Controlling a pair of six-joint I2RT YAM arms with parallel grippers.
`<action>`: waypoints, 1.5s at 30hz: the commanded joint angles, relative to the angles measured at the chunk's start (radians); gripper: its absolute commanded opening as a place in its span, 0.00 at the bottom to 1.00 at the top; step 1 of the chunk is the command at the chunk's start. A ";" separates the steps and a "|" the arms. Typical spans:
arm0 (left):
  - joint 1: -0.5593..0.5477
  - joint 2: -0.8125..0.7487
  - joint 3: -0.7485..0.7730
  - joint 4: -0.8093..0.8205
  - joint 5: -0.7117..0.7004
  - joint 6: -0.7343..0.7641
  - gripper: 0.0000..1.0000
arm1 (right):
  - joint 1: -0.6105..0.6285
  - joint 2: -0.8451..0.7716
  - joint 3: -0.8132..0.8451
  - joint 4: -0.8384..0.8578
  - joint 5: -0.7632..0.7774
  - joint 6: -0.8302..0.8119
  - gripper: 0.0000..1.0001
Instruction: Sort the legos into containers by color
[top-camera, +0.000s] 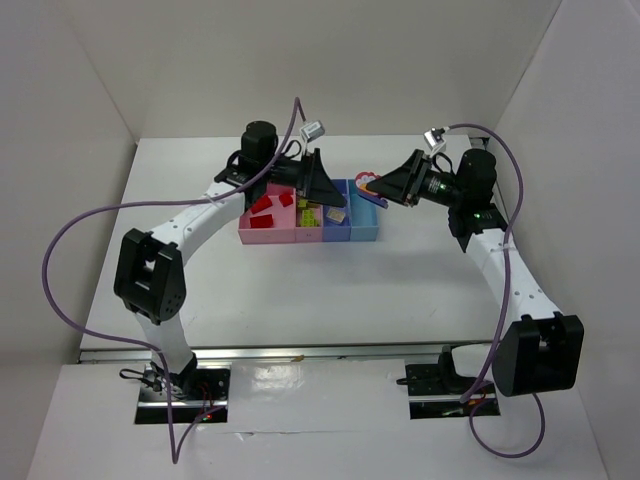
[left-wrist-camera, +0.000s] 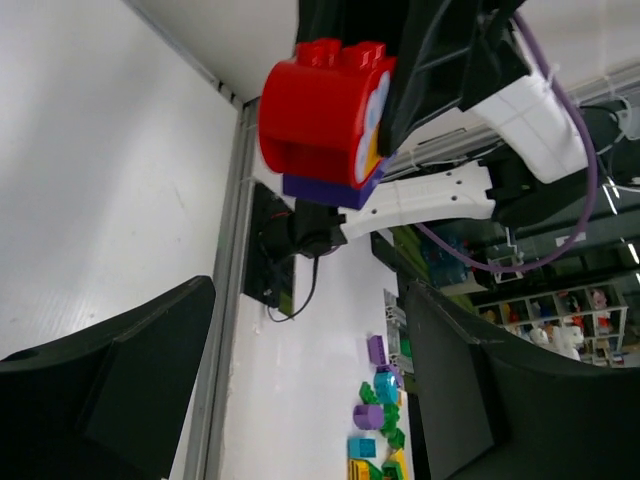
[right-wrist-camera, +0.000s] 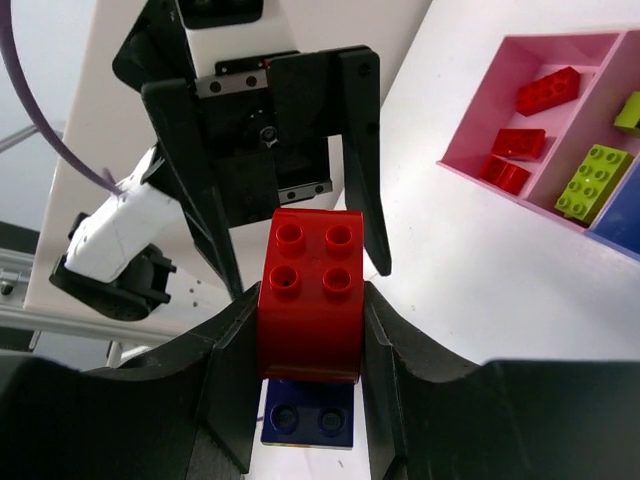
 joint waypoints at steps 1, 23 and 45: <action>-0.015 0.007 0.019 0.194 0.079 -0.102 0.88 | -0.007 -0.031 0.007 0.080 -0.048 0.025 0.24; -0.078 0.139 0.078 0.496 0.011 -0.322 0.75 | 0.003 -0.003 0.018 0.067 -0.057 -0.003 0.24; -0.087 0.172 0.071 0.734 0.031 -0.510 0.21 | 0.003 0.006 0.018 0.046 -0.006 -0.012 0.24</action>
